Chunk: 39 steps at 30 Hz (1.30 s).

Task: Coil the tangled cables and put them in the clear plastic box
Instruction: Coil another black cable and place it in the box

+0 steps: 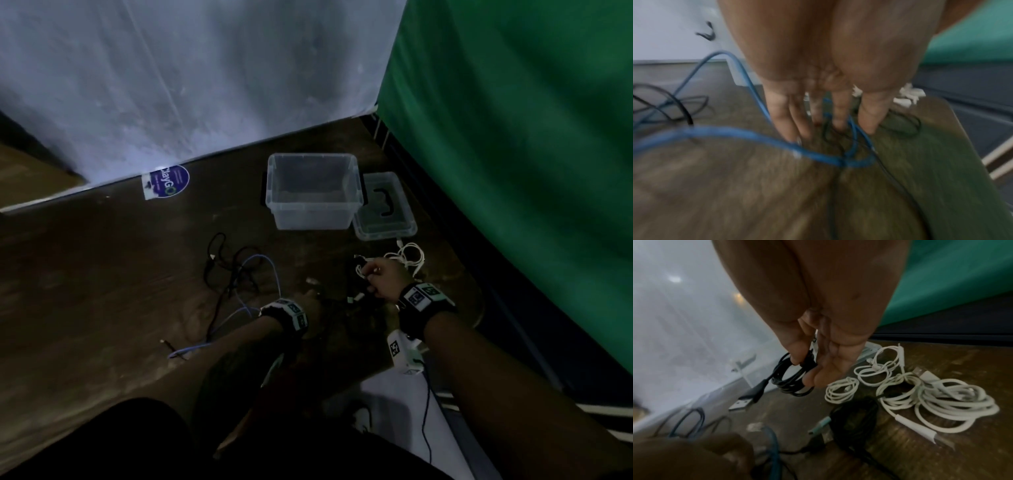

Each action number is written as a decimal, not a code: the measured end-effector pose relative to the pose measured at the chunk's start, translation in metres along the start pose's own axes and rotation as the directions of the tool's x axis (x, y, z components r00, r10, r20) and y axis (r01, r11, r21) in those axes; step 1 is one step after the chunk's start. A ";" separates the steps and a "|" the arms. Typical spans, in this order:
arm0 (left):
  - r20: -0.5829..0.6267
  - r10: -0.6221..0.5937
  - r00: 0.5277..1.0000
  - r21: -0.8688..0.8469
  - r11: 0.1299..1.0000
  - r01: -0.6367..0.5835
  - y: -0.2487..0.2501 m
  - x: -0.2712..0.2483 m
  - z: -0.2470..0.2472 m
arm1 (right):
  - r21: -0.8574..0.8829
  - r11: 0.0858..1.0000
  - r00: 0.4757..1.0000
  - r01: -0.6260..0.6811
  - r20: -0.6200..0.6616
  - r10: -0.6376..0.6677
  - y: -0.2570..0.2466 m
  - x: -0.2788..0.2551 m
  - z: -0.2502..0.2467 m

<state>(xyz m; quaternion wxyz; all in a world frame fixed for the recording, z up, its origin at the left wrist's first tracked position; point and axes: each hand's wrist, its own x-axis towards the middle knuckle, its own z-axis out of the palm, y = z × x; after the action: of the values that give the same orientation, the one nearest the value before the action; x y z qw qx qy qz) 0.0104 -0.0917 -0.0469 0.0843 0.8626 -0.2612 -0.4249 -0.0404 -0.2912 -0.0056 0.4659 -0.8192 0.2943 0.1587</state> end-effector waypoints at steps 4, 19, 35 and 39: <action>0.027 0.107 0.994 0.040 0.993 -0.108 -0.007 0.001 0.008 | -0.141 0.990 1.000 0.011 0.024 -0.007 -0.002 0.014 0.013; -0.356 0.069 0.932 -0.404 0.888 -0.220 -0.030 -0.027 -0.053 | -0.268 0.963 0.998 0.013 -0.053 -0.028 -0.018 0.031 0.045; -0.330 0.229 0.916 -0.642 0.657 -0.396 -0.016 -0.099 -0.122 | 0.361 0.859 0.927 0.362 -0.046 -0.372 -0.109 -0.079 -0.014; -0.273 0.323 0.906 -0.627 0.654 -0.423 -0.013 -0.111 -0.122 | 0.406 0.781 0.878 0.474 -0.151 -0.455 -0.128 -0.099 -0.040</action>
<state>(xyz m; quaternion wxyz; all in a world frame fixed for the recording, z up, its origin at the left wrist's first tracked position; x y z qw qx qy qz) 0.0542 -0.0314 0.1011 0.4936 0.7272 -0.2549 -0.4032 -0.0372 -0.2418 0.1541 0.6531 -0.7459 0.1215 -0.0481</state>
